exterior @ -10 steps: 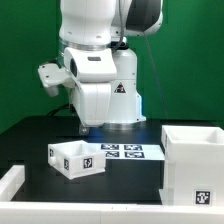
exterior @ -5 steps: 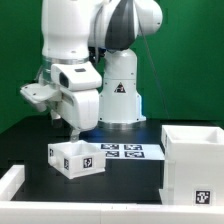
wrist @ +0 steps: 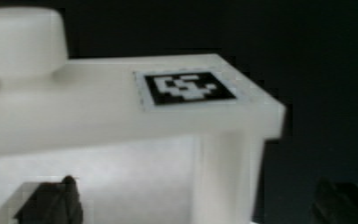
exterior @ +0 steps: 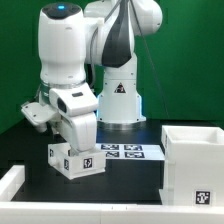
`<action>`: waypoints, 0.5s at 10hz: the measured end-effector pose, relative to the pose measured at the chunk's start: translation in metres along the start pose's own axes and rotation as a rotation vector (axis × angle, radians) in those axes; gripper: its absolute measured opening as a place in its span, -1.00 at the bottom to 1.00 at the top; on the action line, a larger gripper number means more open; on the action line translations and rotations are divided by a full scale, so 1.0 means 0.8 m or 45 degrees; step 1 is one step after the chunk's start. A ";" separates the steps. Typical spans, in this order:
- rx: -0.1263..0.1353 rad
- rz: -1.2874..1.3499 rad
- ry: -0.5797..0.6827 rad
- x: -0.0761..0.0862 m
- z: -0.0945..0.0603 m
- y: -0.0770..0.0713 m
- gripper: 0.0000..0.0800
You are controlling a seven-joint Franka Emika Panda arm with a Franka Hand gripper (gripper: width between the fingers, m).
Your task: Assemble drawer
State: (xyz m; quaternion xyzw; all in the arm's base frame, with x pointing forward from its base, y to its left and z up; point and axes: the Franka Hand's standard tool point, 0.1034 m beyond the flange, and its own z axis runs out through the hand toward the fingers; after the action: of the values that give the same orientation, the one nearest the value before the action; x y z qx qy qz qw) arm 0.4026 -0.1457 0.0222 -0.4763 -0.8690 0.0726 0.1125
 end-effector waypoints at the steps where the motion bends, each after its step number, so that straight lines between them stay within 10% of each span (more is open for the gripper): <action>1: 0.010 0.001 0.008 -0.003 0.004 0.001 0.62; 4: 0.009 0.002 0.007 -0.003 0.004 0.001 0.38; 5: 0.009 0.002 0.007 -0.003 0.004 0.001 -0.07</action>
Offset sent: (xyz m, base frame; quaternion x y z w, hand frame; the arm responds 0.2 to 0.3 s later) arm 0.0000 0.0000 0.0000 0.0000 0.0000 0.0000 1.0000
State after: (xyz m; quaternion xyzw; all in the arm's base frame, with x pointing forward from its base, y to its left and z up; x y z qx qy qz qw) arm 0.4039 -0.1474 0.0187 -0.4769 -0.8680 0.0744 0.1166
